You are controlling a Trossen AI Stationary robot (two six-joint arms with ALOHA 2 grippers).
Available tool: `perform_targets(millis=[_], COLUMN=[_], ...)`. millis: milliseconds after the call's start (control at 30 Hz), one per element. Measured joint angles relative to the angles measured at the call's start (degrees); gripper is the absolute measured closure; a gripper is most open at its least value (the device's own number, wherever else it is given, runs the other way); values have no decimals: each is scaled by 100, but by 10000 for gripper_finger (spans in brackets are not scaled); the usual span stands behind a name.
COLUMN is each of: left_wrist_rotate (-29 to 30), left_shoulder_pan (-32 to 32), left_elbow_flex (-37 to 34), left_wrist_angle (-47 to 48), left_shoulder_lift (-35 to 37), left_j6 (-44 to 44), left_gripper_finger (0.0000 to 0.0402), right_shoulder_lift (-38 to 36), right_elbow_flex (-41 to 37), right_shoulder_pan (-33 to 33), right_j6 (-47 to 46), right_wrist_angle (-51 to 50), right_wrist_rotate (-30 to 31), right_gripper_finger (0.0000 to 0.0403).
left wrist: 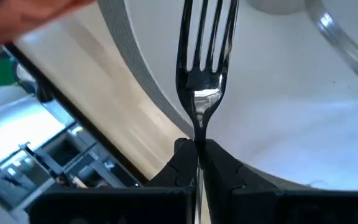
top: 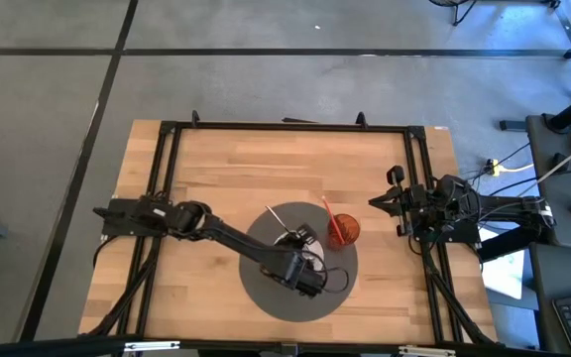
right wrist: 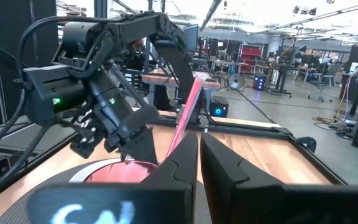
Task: Pick & Place Utensil
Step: Put the silver fork into the white bowl, then return to Home Position
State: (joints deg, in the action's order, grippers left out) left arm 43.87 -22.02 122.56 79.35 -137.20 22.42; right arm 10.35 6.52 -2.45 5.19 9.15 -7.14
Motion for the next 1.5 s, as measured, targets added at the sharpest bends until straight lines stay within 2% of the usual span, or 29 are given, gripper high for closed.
perform_targets(millis=[167, 533, 933, 1100, 1333, 1500], left_wrist_rotate=[-151, -632, -606, -298, -345, 345], left_shoulder_pan=[0, 0, 0, -2, -65, -161], left_elbow_flex=[59, 59, 57, 55, 50, 239], left_wrist_angle=[-129, -238, -238, -241, -292, 29], left_shoulder_lift=[-89, -86, -78, -75, -75, -75], left_j6=[379, 157, 136, 249, 474, 486], left_gripper_finger=[398, 370, 366, 396, 400, 399], right_shoulder_lift=[0, 0, 0, 1, 0, 1], right_elbow_flex=[0, 0, 0, 0, 0, 0], right_shoulder_pan=[2, 1, 0, 1, 2, 1], right_j6=[0, 2, 2, 2, 4, 4], right_wrist_angle=[0, 0, 0, 0, 0, 0], right_wrist_rotate=[0, -2, -2, -2, -2, -2], right_gripper_finger=[382, 382, 382, 382, 382, 382])
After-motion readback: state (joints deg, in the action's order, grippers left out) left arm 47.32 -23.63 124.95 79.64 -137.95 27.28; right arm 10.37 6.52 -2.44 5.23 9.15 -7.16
